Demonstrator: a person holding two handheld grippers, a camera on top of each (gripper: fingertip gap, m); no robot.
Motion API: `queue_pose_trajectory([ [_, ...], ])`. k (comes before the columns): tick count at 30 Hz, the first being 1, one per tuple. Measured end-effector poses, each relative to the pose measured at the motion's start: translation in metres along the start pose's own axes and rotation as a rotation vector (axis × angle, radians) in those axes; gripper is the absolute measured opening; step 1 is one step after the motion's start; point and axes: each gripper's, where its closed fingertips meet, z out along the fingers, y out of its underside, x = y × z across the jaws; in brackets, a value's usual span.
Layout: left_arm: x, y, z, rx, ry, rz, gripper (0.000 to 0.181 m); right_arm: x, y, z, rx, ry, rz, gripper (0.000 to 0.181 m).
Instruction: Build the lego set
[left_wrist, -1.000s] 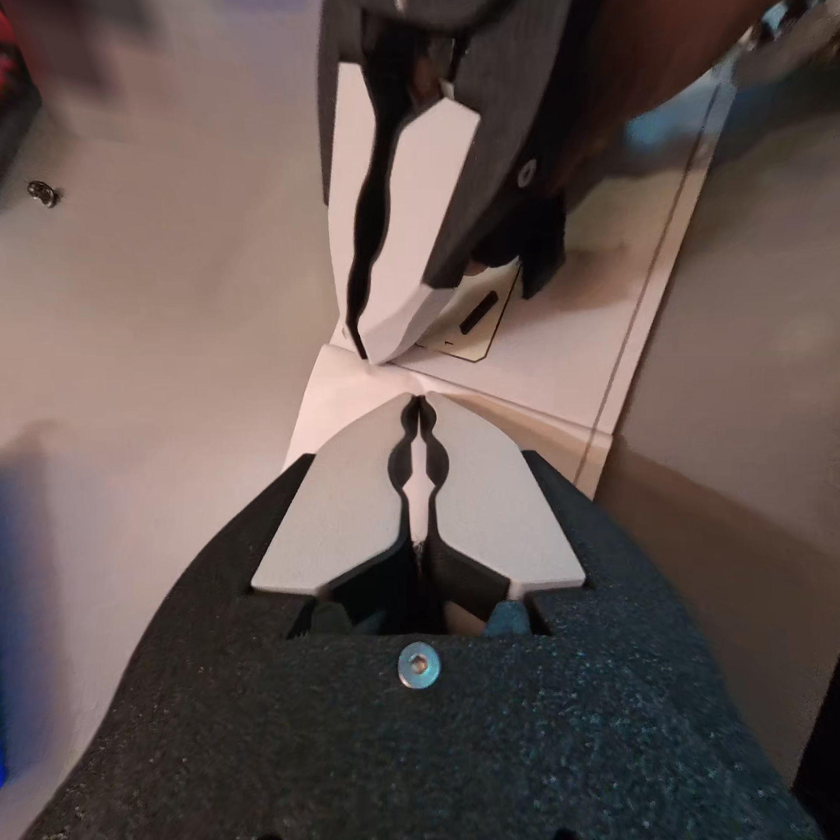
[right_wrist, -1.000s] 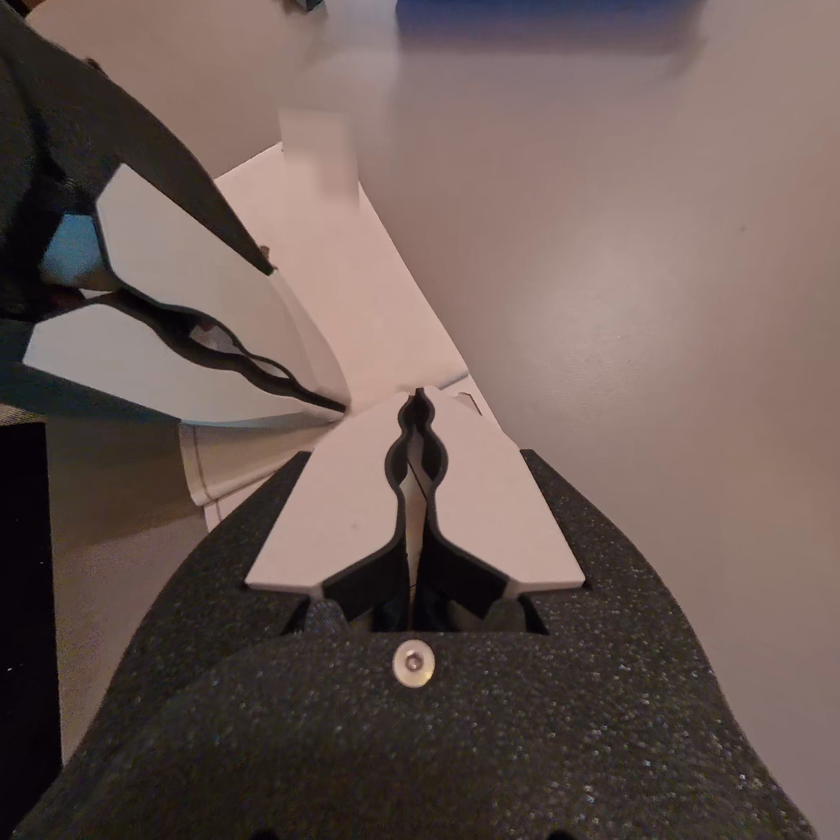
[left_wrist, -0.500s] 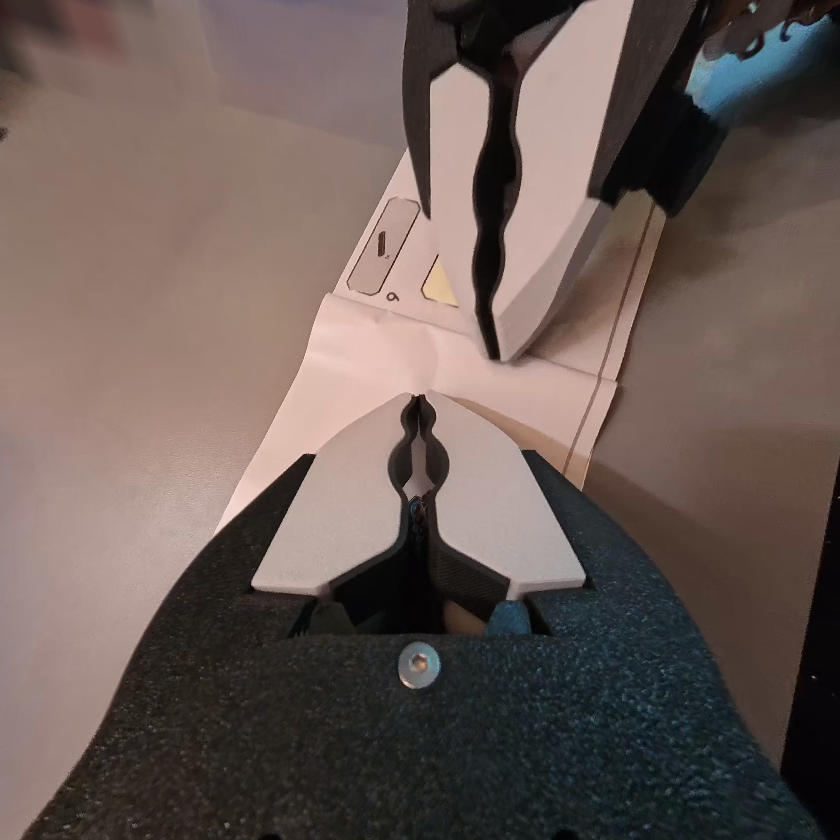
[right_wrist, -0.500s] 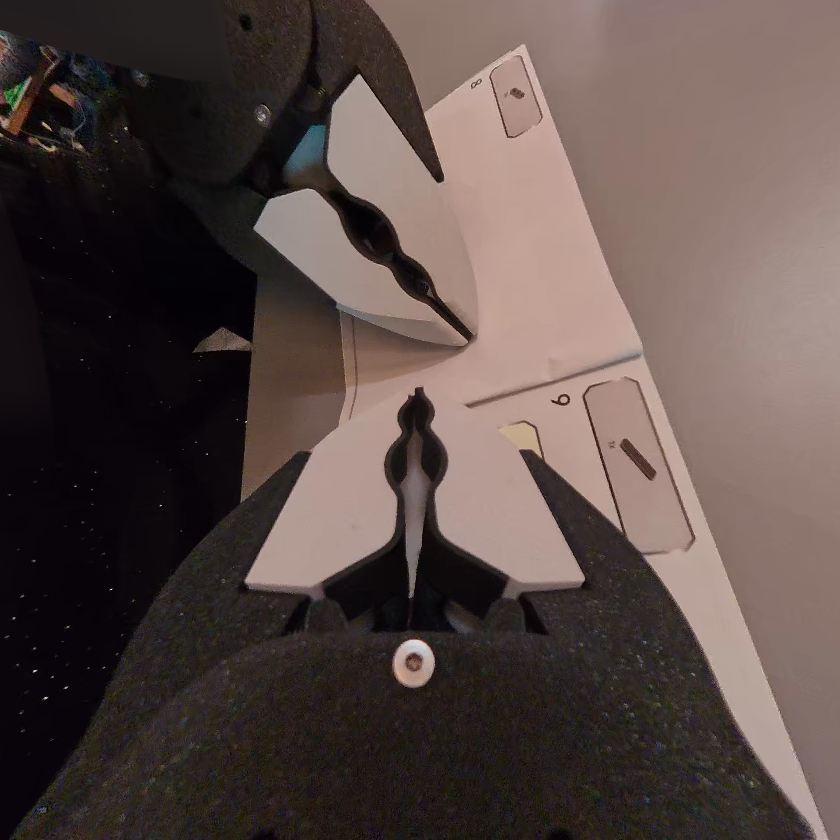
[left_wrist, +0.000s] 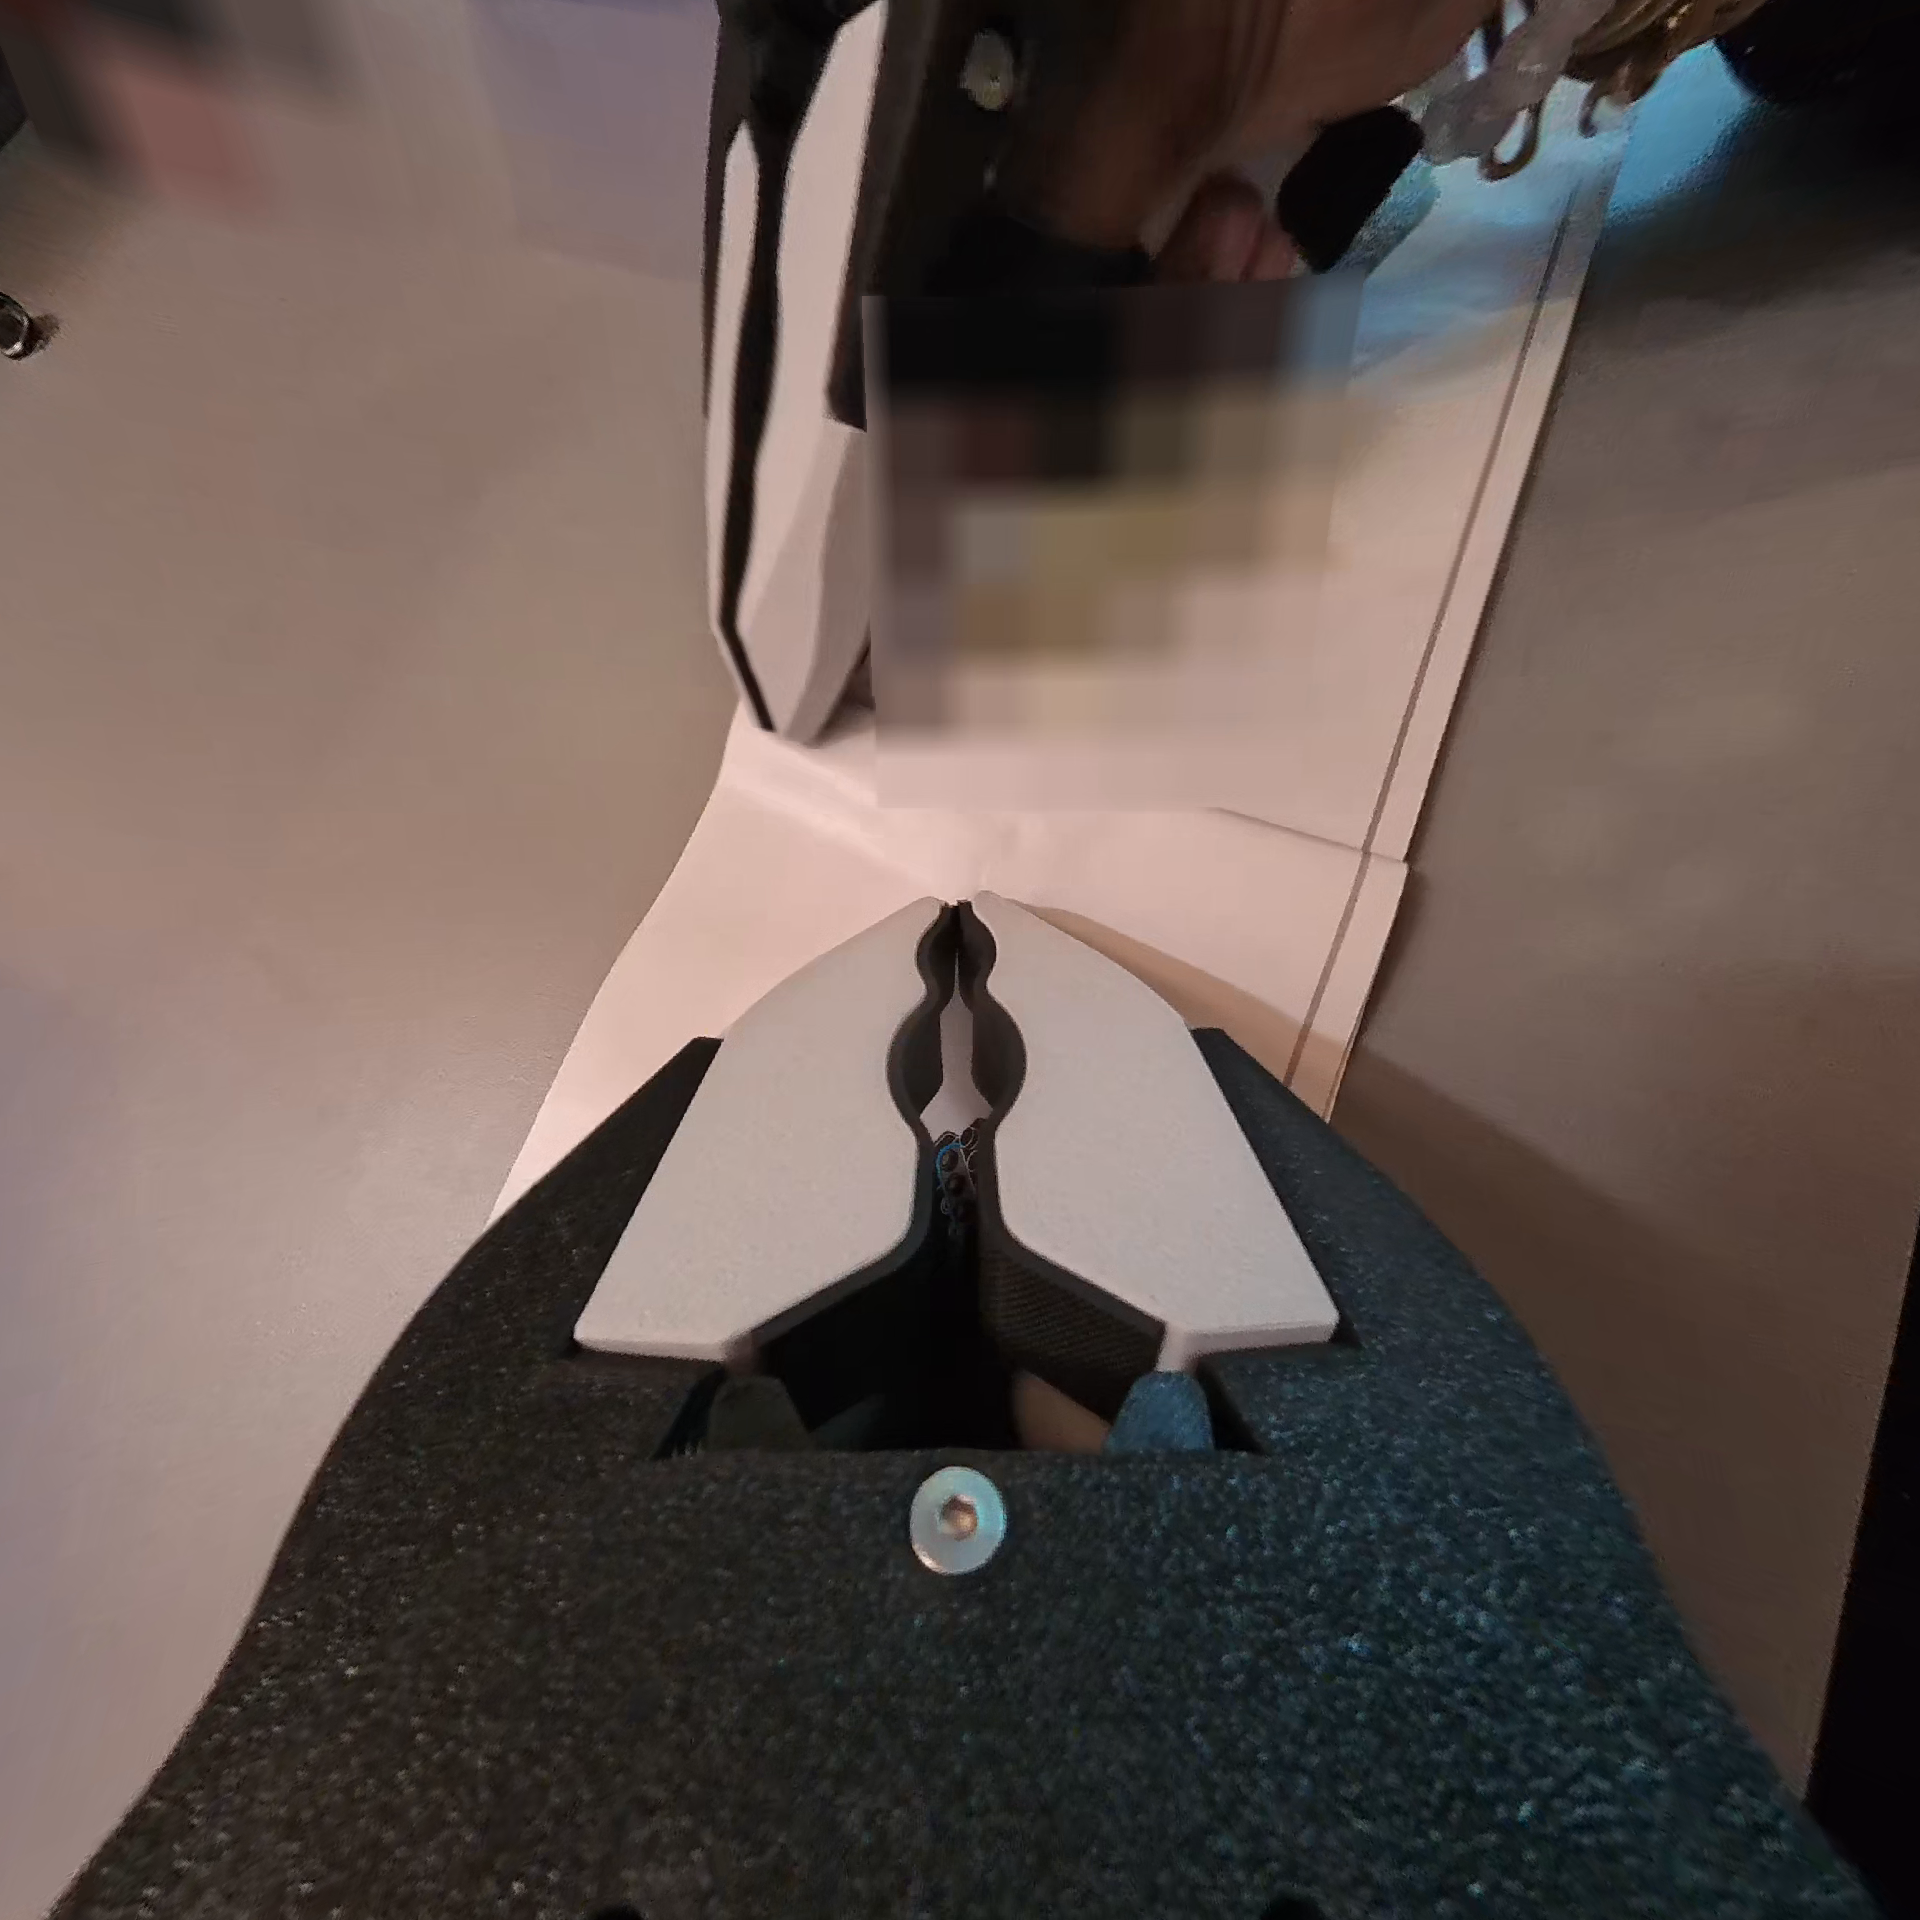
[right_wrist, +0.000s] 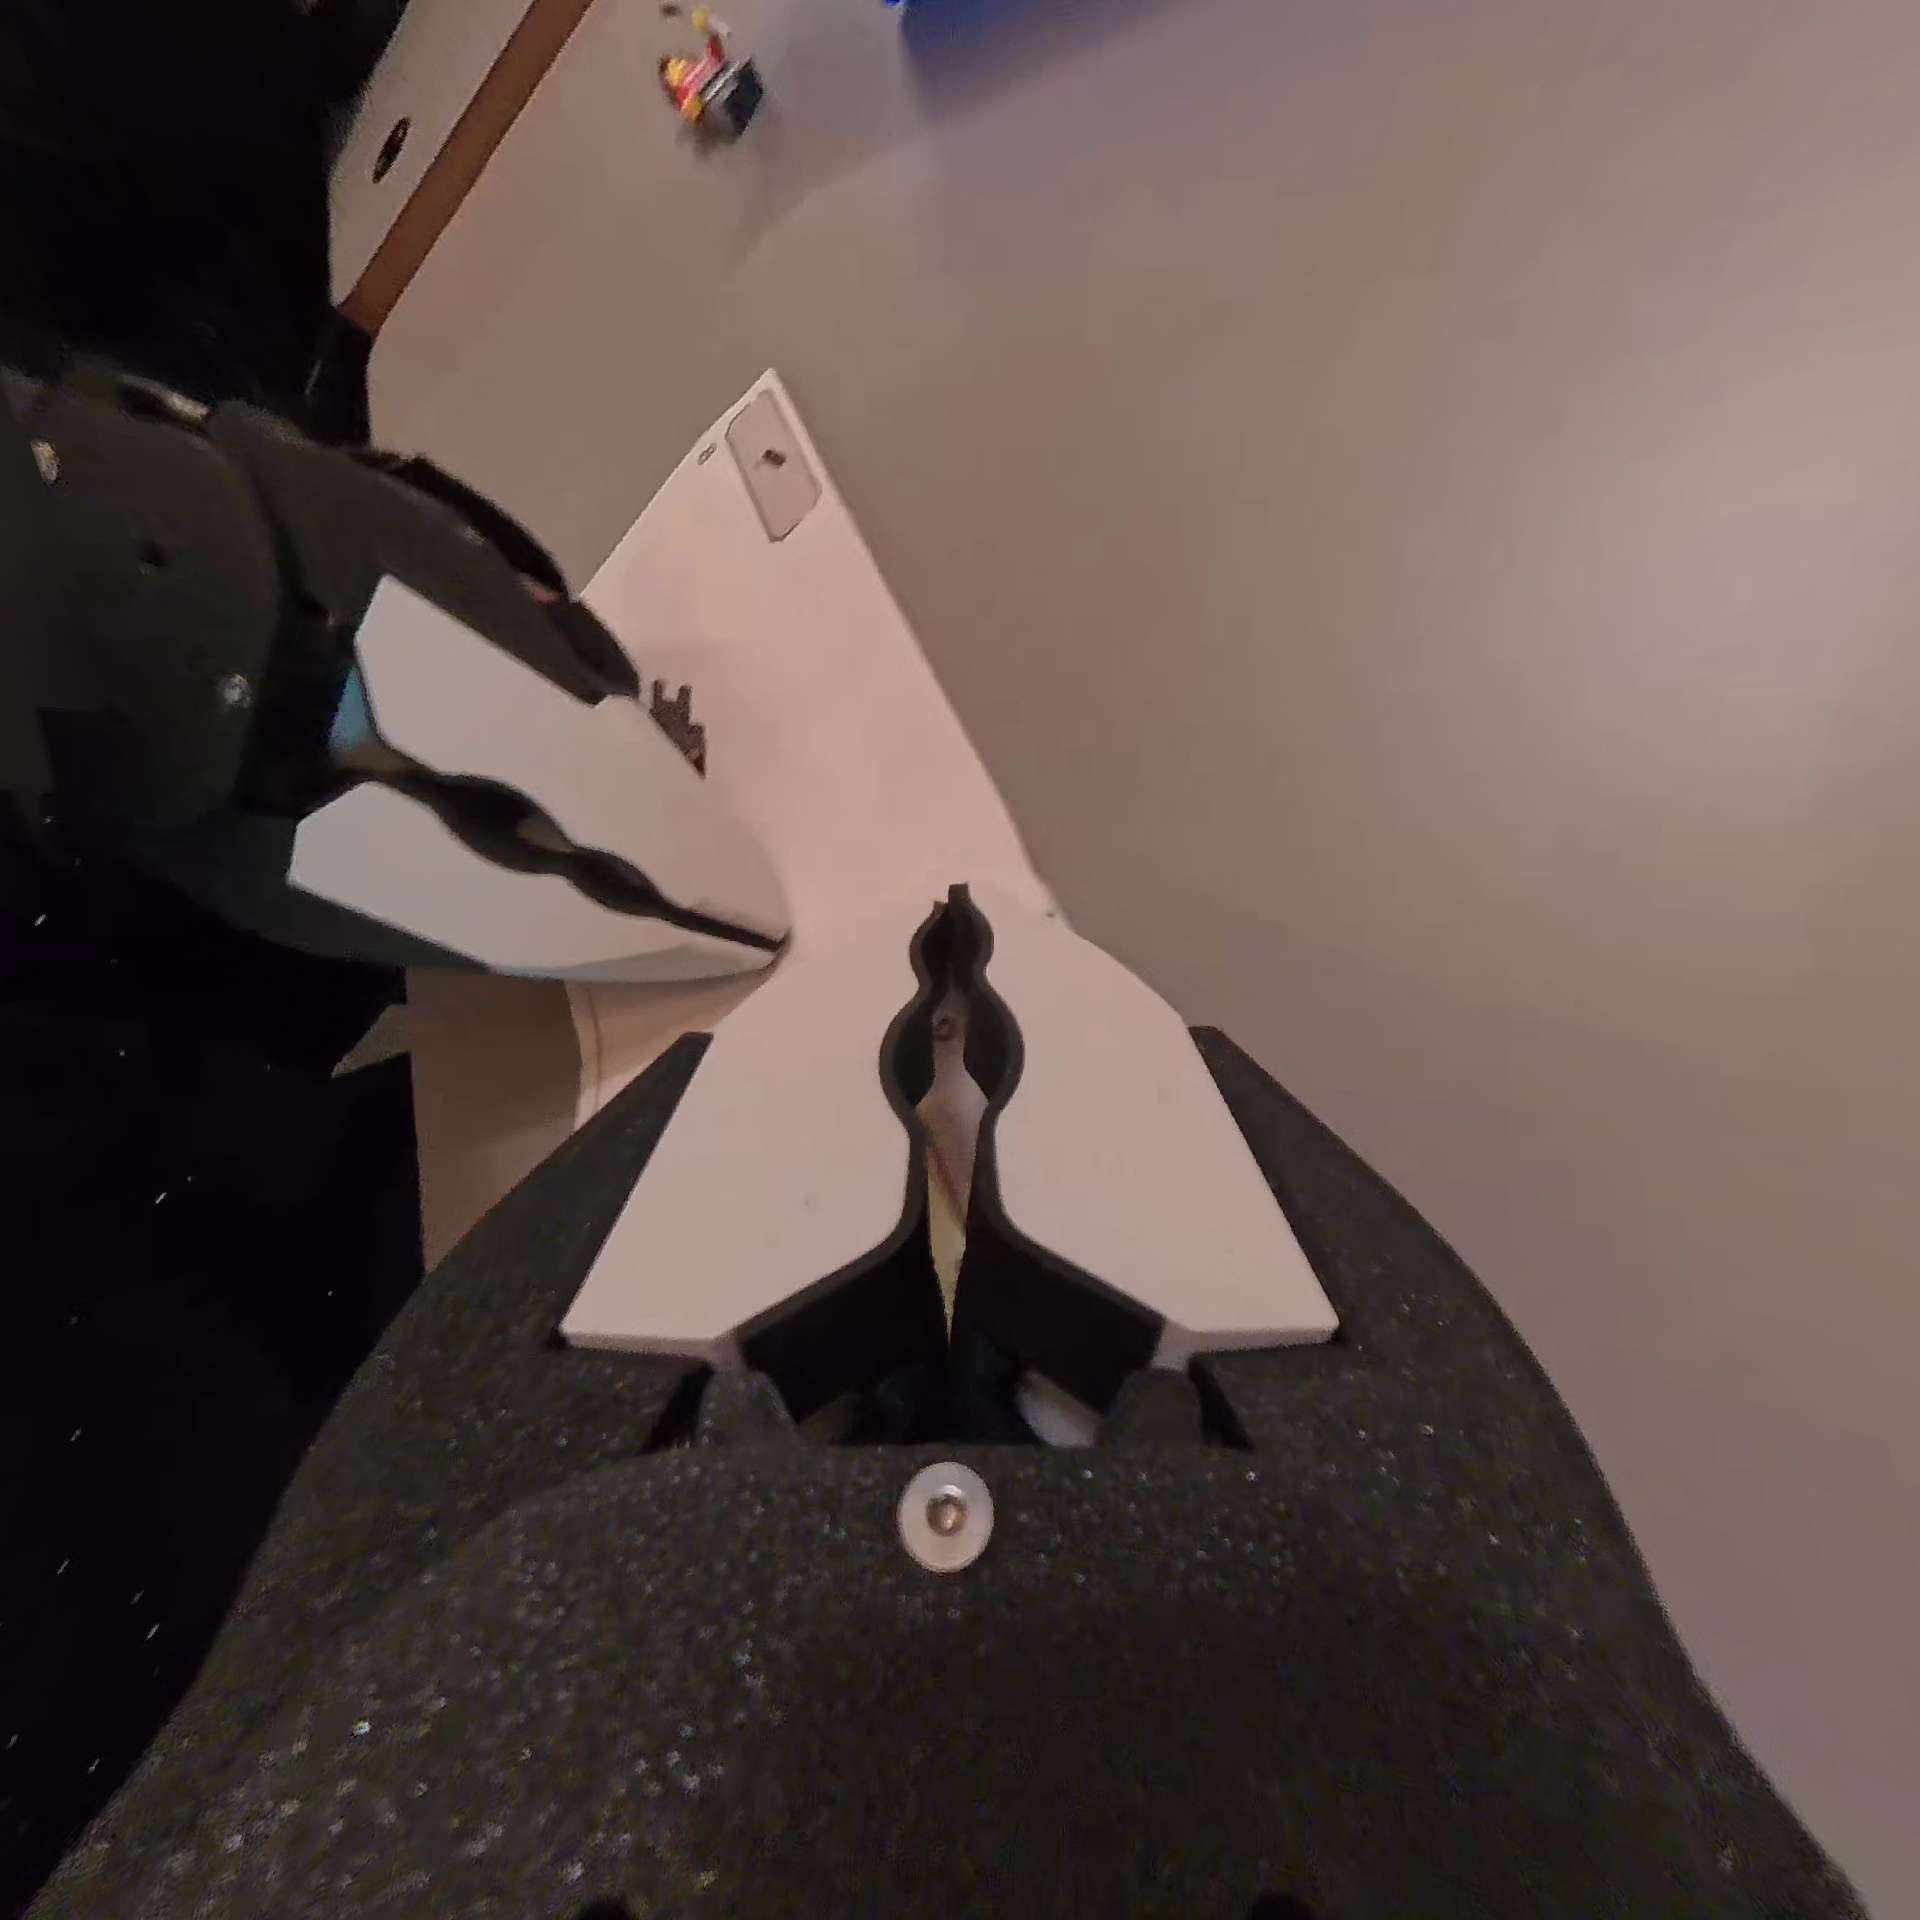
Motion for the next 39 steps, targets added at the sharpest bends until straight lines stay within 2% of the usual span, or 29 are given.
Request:
queue_pose_trajectory([
  [4, 0.0, 0.0, 0.0, 0.0, -0.001, 0.0, 0.0, 0.023, -0.011, -0.005, 0.049, 0.128, 0.02, 0.0],
  [6, 0.0, 0.0, 0.0, 0.0, 0.002, -0.004, 0.0, 0.005, -0.012, -0.009, 0.092, 0.042, 0.038, 0.0],
  [8, 0.0, 0.0, 0.0, 0.0, 0.006, -0.008, 0.0, -0.013, 0.001, -0.006, 0.047, -0.029, 0.071, 0.0],
  [12, 0.0, 0.0, 0.0, 0.0, 0.007, -0.009, 0.0, -0.025, 0.016, 0.0, 0.021, -0.119, 0.198, 0.0],
  [20, 0.0, 0.0, 0.0, 0.0, 0.024, -0.027, 0.0, -0.06, 0.046, -0.002, -0.039, -0.226, 0.244, 0.0],
  [30, 0.004, 0.0, 0.0, 0.003, 0.055, -0.031, 0.0, -0.08, 0.068, -0.004, -0.07, -0.19, 0.176, 0.001],
  [36, 0.003, 0.0, 0.0, 0.003, 0.051, -0.028, 0.0, -0.112, 0.094, -0.003, -0.252, -0.336, 0.16, 0.0],
  [37, 0.003, 0.0, 0.0, 0.003, 0.048, -0.026, 0.0, -0.116, 0.092, -0.003, -0.252, -0.366, 0.16, 0.0],
  [39, 0.003, 0.0, 0.0, 0.003, 0.044, -0.021, 0.0, -0.111, 0.072, -0.005, -0.155, -0.374, 0.189, 0.0],
])
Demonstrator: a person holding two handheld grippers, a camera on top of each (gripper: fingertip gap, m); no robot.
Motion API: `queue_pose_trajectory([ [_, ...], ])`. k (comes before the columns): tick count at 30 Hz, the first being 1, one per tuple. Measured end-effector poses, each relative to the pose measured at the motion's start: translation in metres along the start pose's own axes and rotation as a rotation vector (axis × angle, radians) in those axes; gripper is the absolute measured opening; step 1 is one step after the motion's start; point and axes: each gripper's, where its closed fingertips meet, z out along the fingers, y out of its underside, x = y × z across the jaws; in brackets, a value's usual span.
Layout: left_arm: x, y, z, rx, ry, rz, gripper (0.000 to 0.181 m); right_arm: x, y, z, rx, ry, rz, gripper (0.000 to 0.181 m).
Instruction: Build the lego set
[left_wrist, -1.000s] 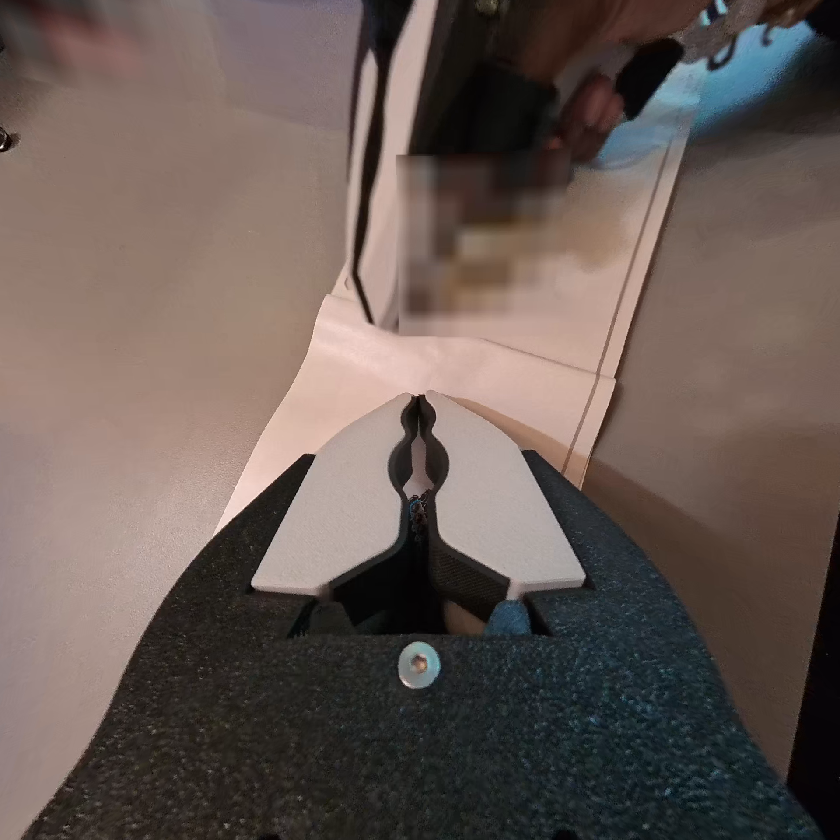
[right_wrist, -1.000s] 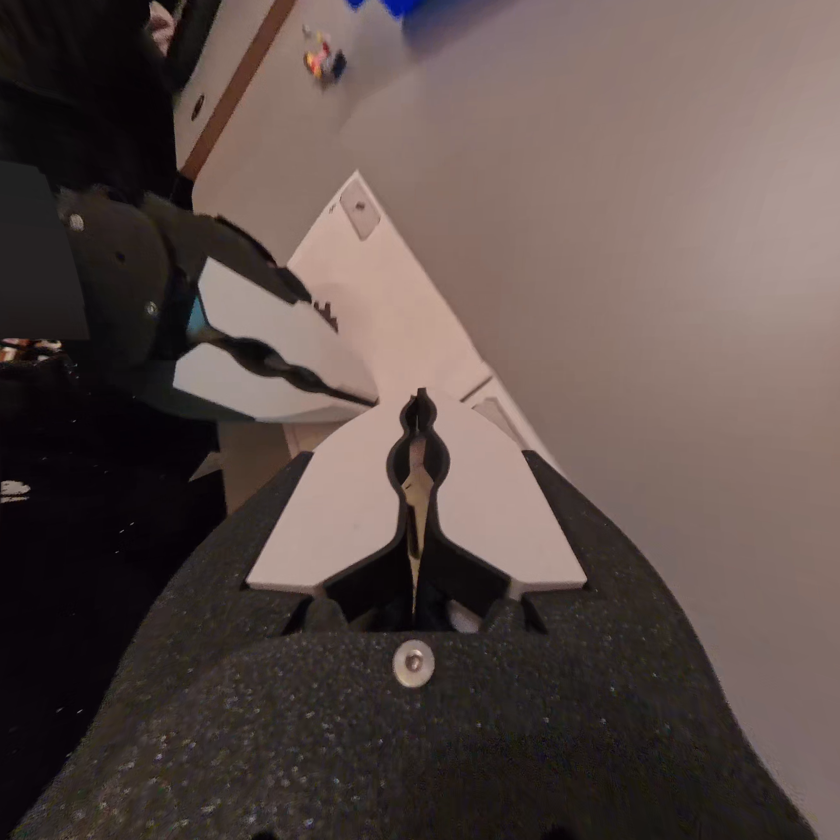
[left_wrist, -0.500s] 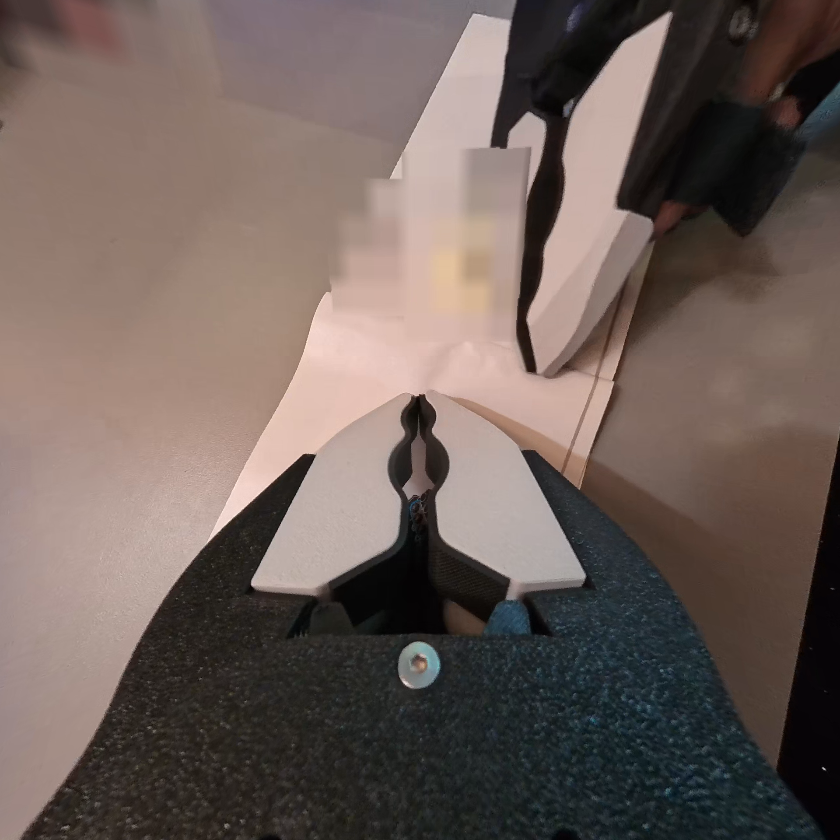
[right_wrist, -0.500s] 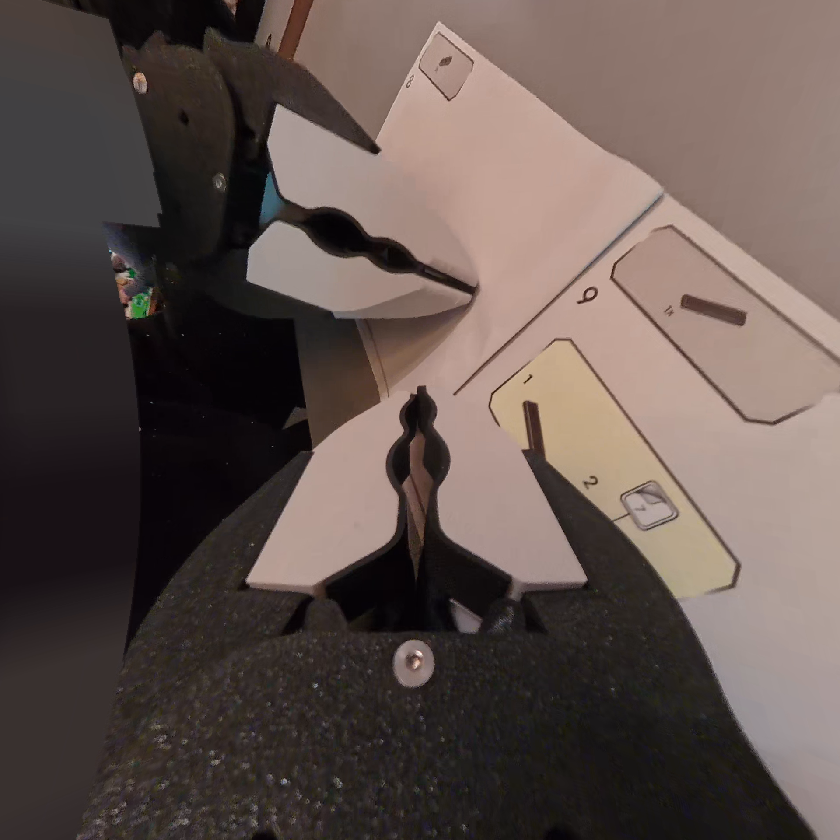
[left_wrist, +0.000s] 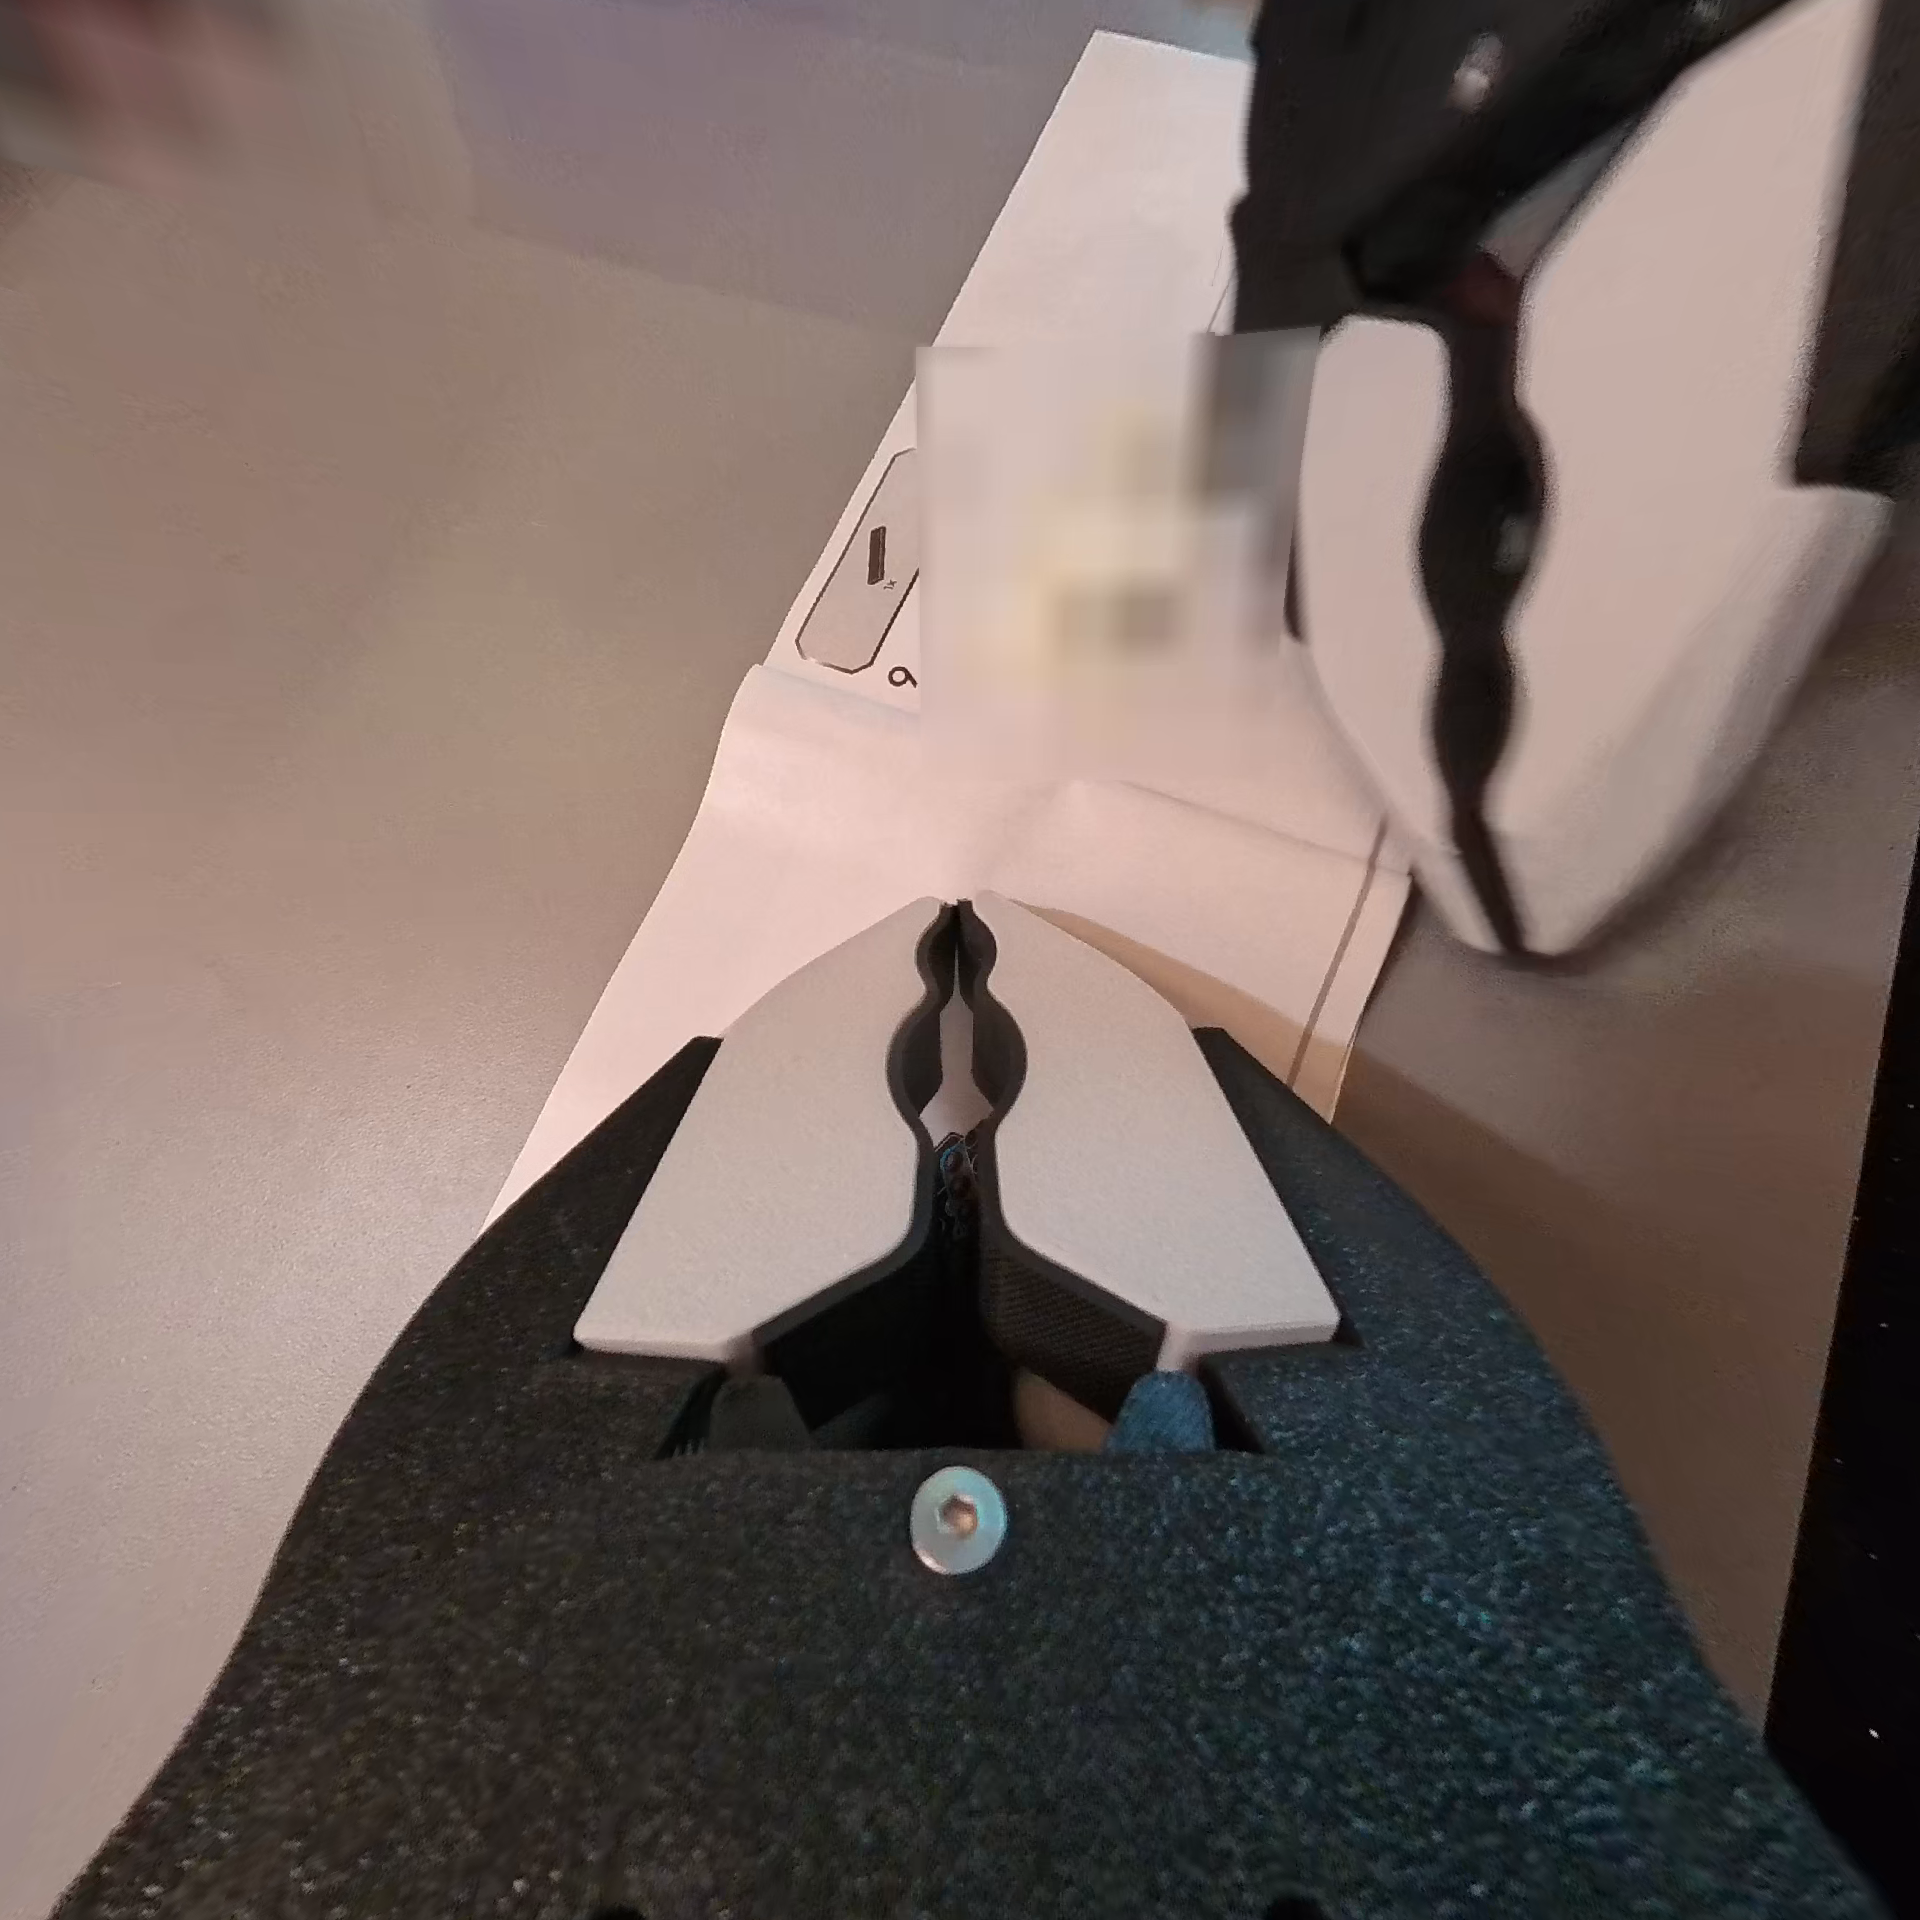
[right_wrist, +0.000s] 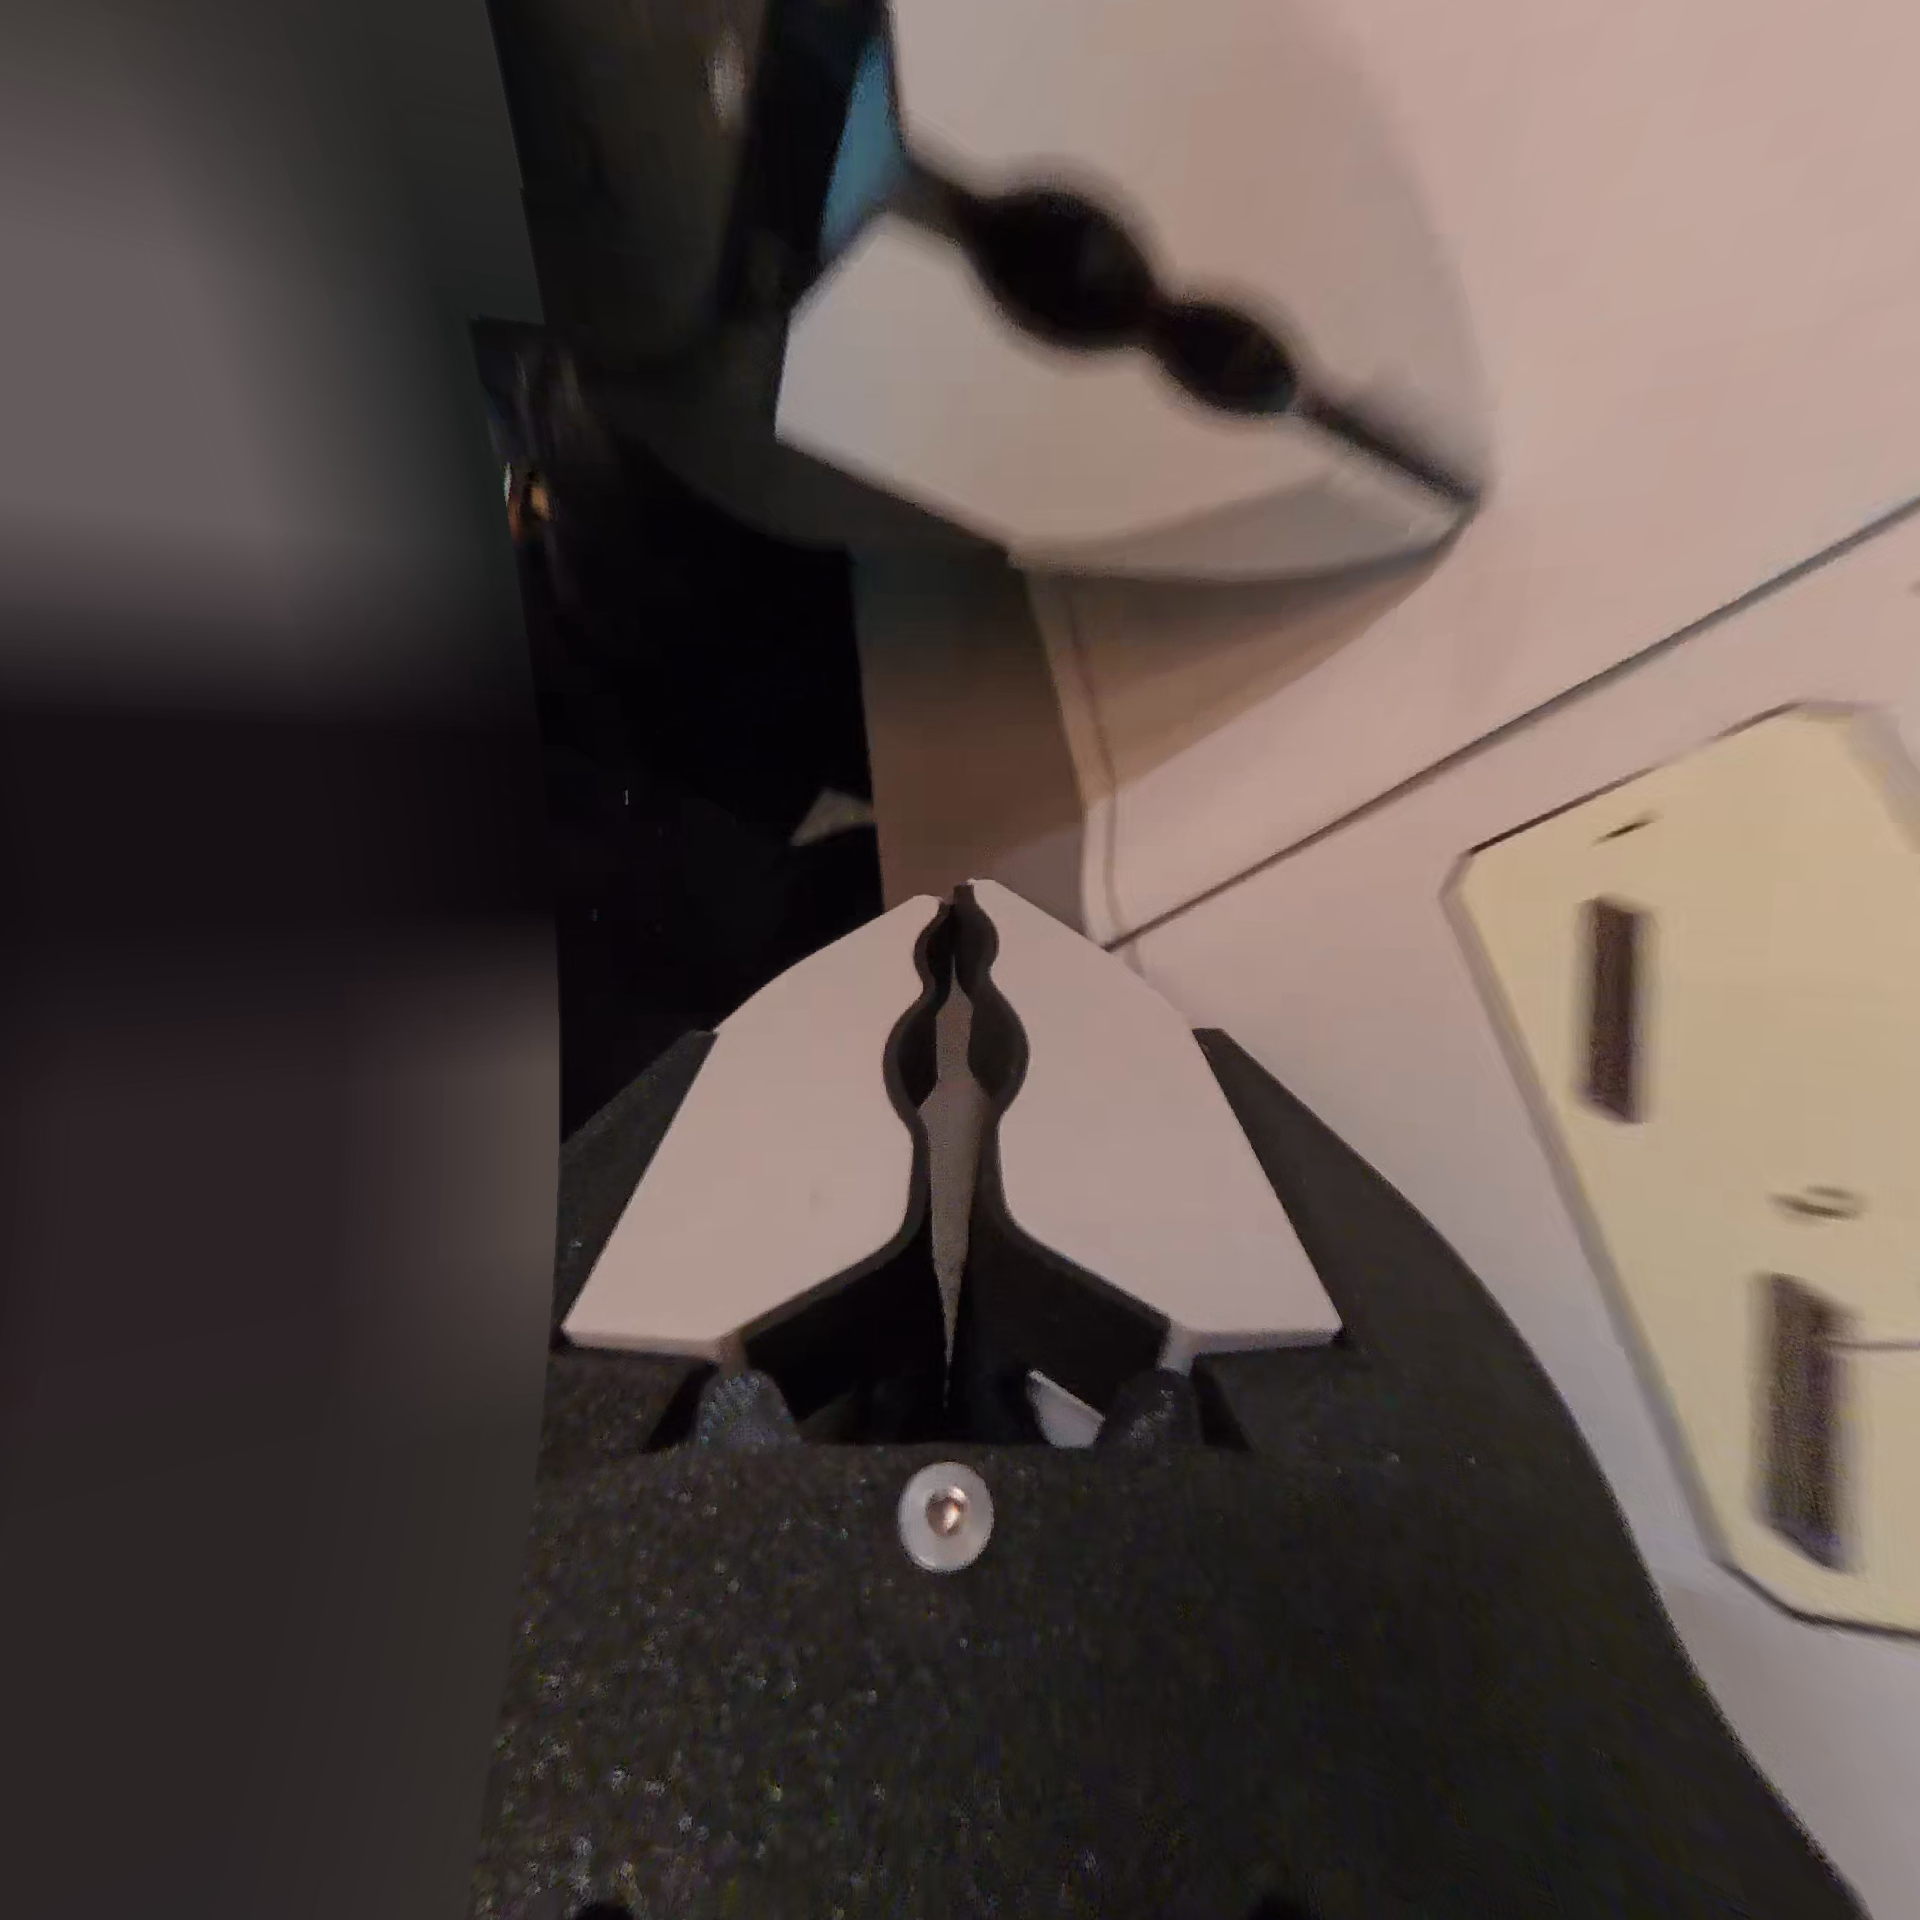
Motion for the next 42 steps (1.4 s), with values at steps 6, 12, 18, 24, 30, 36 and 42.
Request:
queue_pose_trajectory([
  [6, 0.0, 0.0, 0.0, 0.0, -0.006, 0.008, 0.0, 0.034, -0.023, -0.012, 0.045, 0.121, -0.014, 0.0],
  [12, -0.007, 0.002, -0.001, -0.005, -0.057, 0.001, 0.0, 0.053, -0.046, -0.024, 0.071, 0.159, -0.016, 0.0],
  [18, -0.007, 0.002, -0.001, -0.005, -0.059, 0.005, 0.0, 0.075, -0.072, -0.038, 0.123, 0.271, -0.045, 0.0],
  [24, -0.007, 0.002, -0.001, -0.005, -0.056, 0.001, 0.0, 0.102, -0.103, -0.052, 0.211, 0.405, -0.091, 0.0],
  [30, -0.007, 0.002, -0.001, -0.004, -0.036, -0.021, 0.0, 0.089, -0.11, -0.056, 0.308, 0.403, -0.221, 0.0],
  [36, -0.007, 0.002, -0.001, -0.004, -0.003, -0.06, 0.0, 0.061, -0.106, -0.057, 0.345, 0.299, -0.378, 0.0],
  [42, -0.007, 0.002, -0.001, -0.005, -0.066, 0.011, 0.004, 0.056, -0.093, -0.038, 0.212, 0.354, -0.534, 0.029],
])
